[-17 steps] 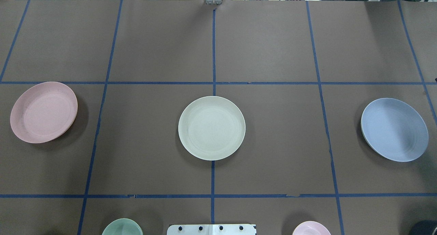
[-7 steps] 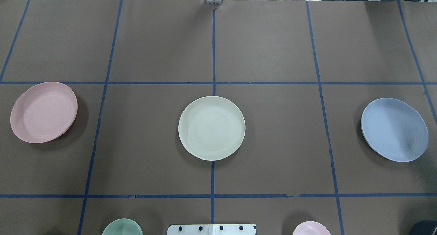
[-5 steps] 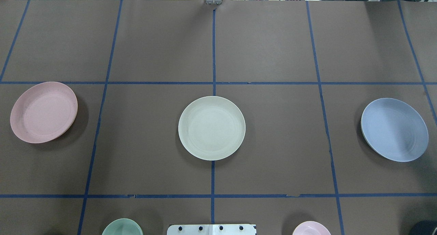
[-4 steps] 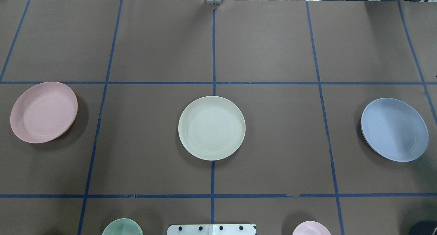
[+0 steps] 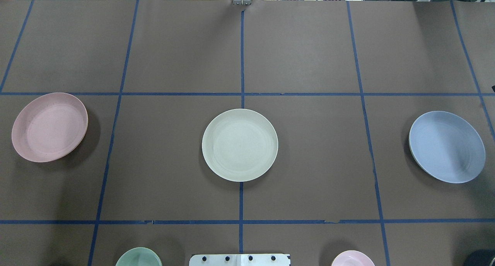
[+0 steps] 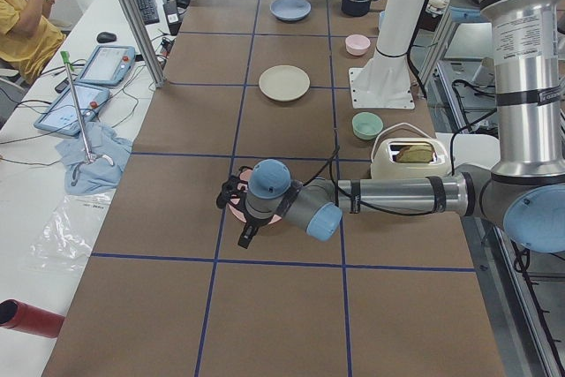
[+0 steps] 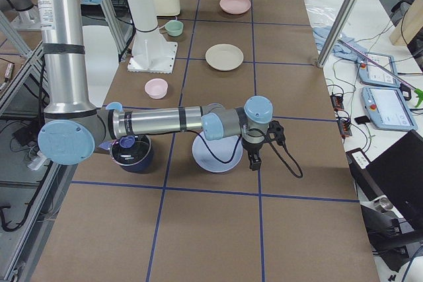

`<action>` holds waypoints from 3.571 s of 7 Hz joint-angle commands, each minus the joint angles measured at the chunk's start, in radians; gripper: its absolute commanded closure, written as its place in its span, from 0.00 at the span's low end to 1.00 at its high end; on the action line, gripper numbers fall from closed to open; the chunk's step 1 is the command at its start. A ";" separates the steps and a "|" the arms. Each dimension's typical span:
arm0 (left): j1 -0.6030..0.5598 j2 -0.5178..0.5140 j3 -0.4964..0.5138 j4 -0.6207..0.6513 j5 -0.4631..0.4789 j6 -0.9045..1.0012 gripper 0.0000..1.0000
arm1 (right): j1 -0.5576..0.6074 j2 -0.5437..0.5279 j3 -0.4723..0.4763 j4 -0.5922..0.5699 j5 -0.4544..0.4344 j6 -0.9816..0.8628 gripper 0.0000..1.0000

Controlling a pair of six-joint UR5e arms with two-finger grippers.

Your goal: Stack three plates with pink and blue

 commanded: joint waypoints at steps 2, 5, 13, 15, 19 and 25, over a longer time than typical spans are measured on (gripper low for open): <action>0.133 -0.130 0.171 -0.024 -0.035 -0.208 0.00 | -0.007 -0.011 -0.006 0.018 0.008 0.000 0.00; 0.271 -0.167 0.230 -0.088 -0.024 -0.371 0.00 | -0.024 -0.007 -0.040 0.018 0.005 -0.001 0.00; 0.285 -0.311 0.250 0.002 -0.177 -0.429 1.00 | -0.024 -0.033 -0.026 0.018 0.067 0.000 0.00; 0.336 -0.455 0.108 0.073 -0.185 -0.738 1.00 | -0.024 -0.033 -0.023 0.019 0.066 -0.001 0.00; 0.694 -0.644 -0.003 0.067 -0.026 -1.214 1.00 | -0.038 -0.047 -0.030 0.018 0.069 0.000 0.00; 0.772 -0.698 0.035 0.054 0.029 -1.208 1.00 | -0.075 -0.065 -0.032 0.018 0.067 -0.001 0.00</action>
